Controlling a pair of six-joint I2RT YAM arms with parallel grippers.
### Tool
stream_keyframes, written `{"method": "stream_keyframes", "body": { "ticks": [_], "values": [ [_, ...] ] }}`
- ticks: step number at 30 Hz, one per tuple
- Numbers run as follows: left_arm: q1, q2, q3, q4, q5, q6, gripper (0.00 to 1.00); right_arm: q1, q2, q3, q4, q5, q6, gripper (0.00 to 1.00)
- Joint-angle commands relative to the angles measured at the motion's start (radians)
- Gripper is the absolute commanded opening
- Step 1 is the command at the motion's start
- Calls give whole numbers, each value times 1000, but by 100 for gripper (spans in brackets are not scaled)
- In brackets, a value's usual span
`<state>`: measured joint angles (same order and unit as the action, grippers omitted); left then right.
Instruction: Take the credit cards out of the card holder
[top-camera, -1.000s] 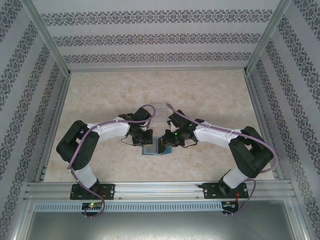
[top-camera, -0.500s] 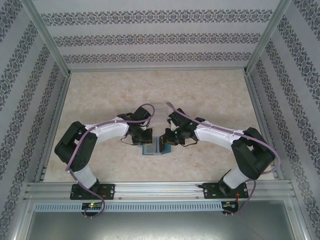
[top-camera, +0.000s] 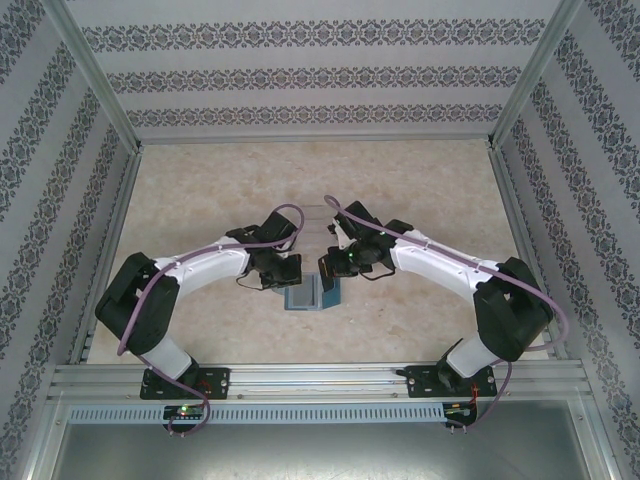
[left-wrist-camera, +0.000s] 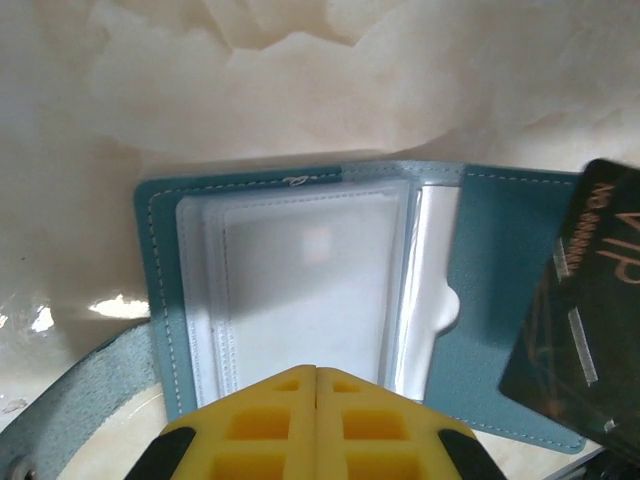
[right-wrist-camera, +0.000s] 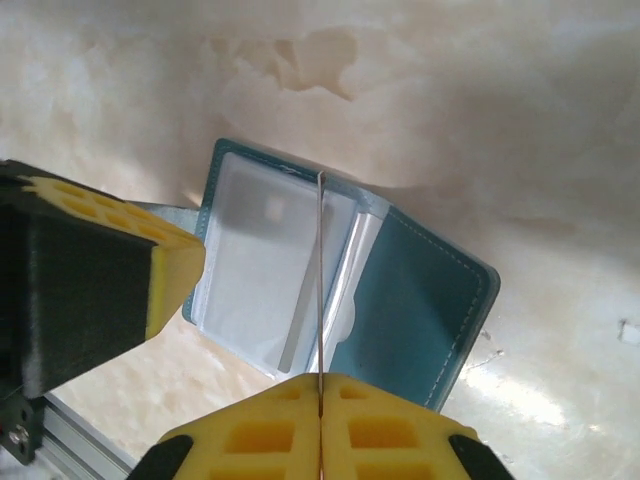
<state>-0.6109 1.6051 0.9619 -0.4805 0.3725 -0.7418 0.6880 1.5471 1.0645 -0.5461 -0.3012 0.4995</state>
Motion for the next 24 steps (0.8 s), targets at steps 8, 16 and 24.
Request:
{"method": "stream_keyframes", "body": {
  "ticks": [8,16,24],
  "values": [
    [50,-80,-95,17,19,-33,4,-27,119,212,-147,37,-528,4],
    [81,-116,-122,15,25,-34,4,-63,273,453,-311,34,-910,2],
    [111,-125,-138,12,39,-23,4,-104,404,687,-437,0,-1166,2]
  ]
}}
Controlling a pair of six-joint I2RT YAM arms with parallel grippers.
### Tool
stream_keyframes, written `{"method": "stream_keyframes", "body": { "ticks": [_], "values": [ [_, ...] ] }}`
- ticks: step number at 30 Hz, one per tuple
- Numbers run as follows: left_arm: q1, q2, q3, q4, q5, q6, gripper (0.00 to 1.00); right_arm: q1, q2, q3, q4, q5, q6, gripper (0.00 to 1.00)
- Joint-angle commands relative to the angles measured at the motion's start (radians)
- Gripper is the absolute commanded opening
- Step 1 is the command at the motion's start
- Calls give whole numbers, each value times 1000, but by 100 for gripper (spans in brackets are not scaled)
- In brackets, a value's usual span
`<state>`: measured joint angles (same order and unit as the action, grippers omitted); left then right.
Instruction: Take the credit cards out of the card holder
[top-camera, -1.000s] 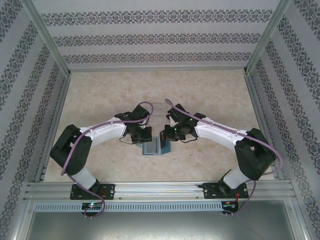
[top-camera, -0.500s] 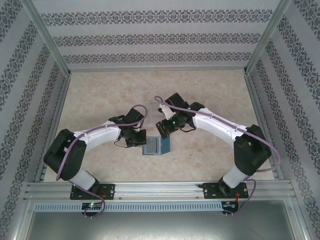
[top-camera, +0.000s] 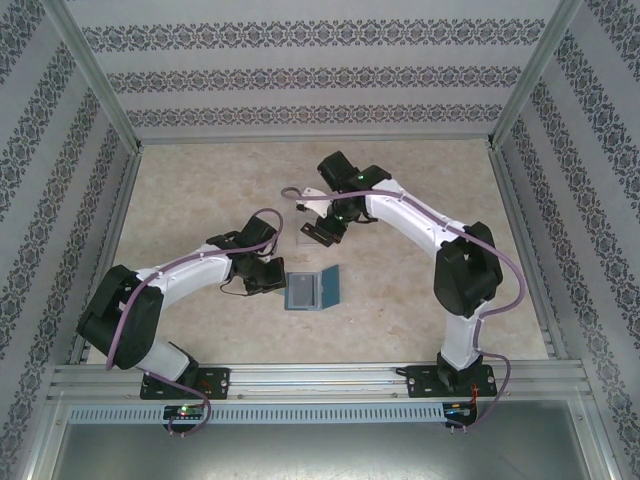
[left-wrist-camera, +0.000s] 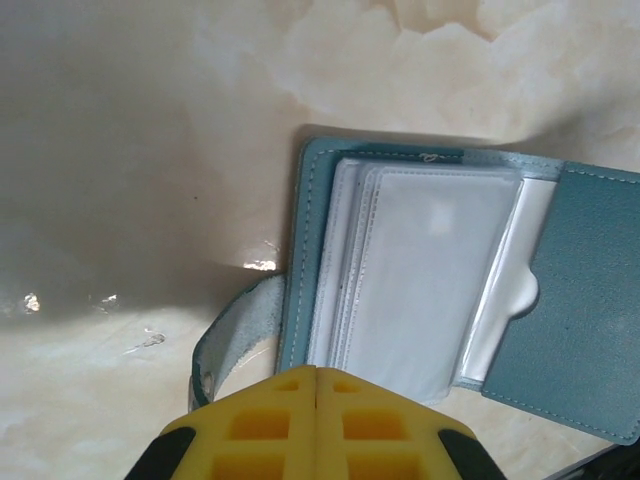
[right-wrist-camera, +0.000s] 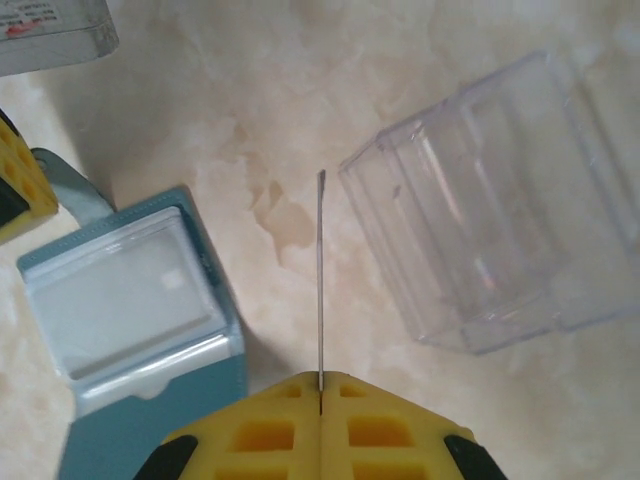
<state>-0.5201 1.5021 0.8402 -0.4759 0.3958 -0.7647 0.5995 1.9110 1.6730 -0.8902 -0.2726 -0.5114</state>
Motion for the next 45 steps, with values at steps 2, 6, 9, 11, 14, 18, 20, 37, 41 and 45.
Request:
{"method": "stream_keyframes", "body": {
  "ticks": [2,6,9,11,14,18,20,37,41,45],
  "values": [
    [30,-15,-16,14,24,-2,4,-21,84,152,-144,-43,-205,2],
    [37,-6,-9,19,30,1,5,-29,180,306,-252,-54,-281,2],
    [44,5,-1,19,35,5,4,-35,256,425,-336,-47,-324,2],
    [51,13,5,23,47,6,4,-40,304,501,-391,-37,-350,2],
    [57,22,15,22,57,11,5,-45,370,604,-468,-18,-389,2],
    [66,32,22,16,56,17,4,-50,448,719,-560,4,-431,2],
    [74,37,22,16,57,18,4,-52,472,749,-574,25,-443,2],
    [94,64,44,-9,57,36,4,-45,583,846,-599,28,-498,2],
    [97,67,40,-5,60,36,4,-40,595,850,-611,22,-501,2],
    [98,66,36,-4,60,36,5,-34,597,850,-631,12,-498,2]
  ]
}}
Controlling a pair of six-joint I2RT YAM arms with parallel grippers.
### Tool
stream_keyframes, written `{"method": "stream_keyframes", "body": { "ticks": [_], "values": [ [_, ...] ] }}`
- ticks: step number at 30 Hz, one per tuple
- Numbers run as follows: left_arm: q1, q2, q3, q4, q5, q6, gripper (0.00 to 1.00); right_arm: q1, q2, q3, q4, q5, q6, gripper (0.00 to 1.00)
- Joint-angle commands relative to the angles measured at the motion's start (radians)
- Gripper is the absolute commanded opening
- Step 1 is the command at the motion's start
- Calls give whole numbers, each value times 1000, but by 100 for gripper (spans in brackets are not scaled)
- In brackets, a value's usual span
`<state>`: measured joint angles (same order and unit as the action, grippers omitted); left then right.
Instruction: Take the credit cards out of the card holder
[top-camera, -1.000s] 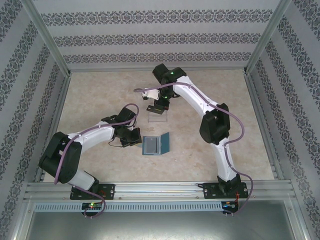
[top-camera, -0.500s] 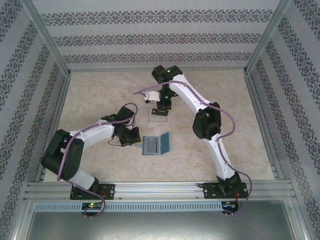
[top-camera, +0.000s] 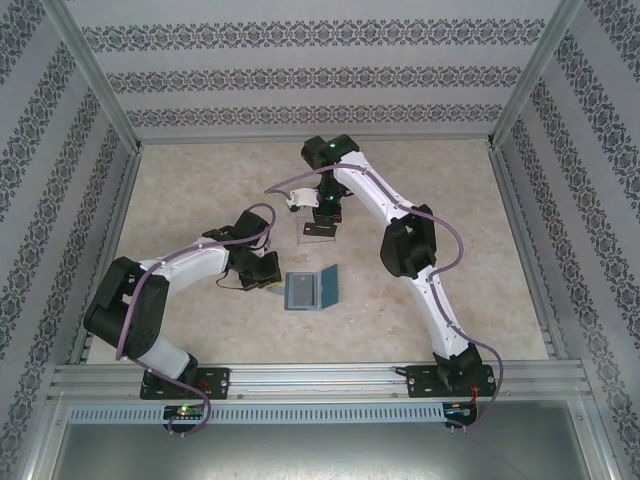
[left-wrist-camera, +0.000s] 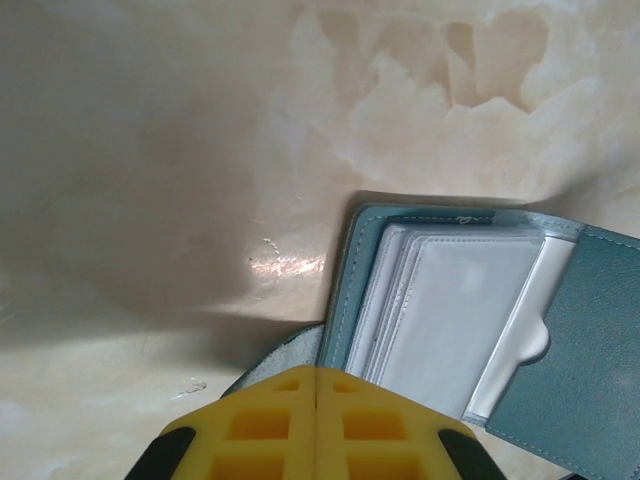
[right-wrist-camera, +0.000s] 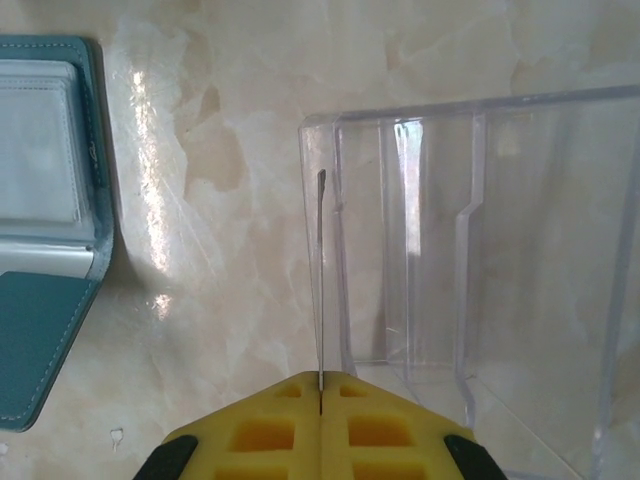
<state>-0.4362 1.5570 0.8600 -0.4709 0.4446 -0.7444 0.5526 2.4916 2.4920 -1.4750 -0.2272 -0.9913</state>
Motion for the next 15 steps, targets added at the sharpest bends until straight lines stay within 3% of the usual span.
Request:
{"method": "stream_keyframes", "body": {
  "ticks": [1,15],
  "values": [
    [13,10,17,-9,12,17,4,14,17,31,-48,-31,-18,2],
    [15,-2,12,-6,10,14,5,32,-89,64,-11,16,-6,1]
  ]
}}
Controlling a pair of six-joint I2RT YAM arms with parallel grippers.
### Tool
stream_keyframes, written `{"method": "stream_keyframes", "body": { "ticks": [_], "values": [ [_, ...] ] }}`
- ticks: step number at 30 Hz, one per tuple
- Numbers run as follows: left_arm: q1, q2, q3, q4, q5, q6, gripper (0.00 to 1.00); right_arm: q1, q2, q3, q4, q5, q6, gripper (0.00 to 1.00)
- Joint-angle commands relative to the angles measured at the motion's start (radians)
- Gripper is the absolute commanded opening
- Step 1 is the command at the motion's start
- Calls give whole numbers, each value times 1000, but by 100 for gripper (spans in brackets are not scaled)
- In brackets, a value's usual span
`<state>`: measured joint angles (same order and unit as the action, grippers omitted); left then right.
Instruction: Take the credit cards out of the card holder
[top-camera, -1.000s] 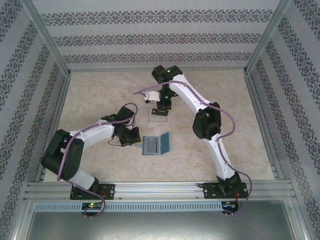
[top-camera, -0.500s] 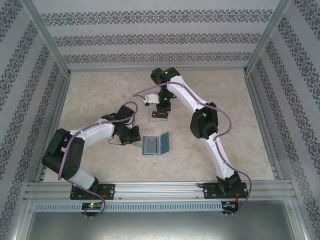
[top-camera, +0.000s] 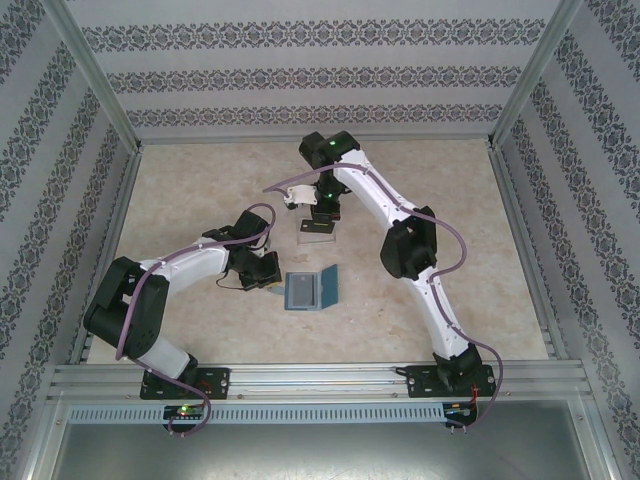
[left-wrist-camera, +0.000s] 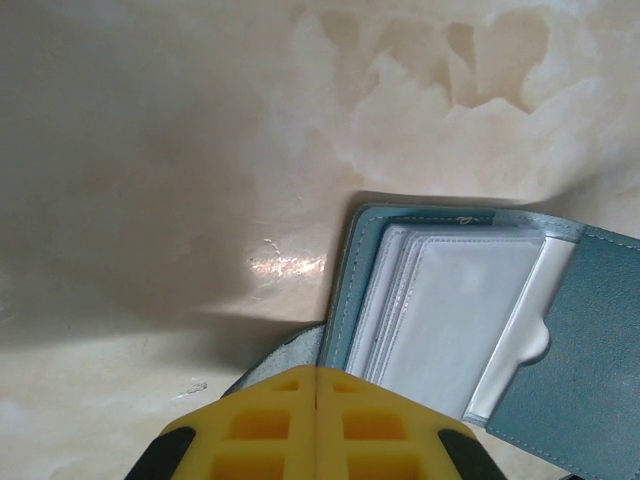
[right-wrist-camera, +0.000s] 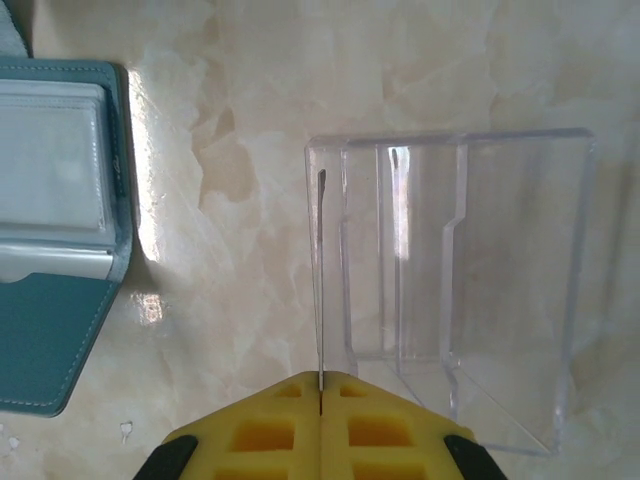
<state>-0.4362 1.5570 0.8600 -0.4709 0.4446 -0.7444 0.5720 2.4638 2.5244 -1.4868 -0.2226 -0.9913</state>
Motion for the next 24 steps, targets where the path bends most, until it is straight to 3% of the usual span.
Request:
{"method": "stream_keyframes", "body": {
  "ticks": [1,7,24],
  "values": [
    [16,0,12,-6,12,14,4,12,-61,31,5,13,-8,1],
    [15,4,14,-8,12,17,5,9,-21,31,28,44,-22,1],
    [18,5,10,-9,11,14,4,6,60,30,-17,-22,-24,1]
  ]
}}
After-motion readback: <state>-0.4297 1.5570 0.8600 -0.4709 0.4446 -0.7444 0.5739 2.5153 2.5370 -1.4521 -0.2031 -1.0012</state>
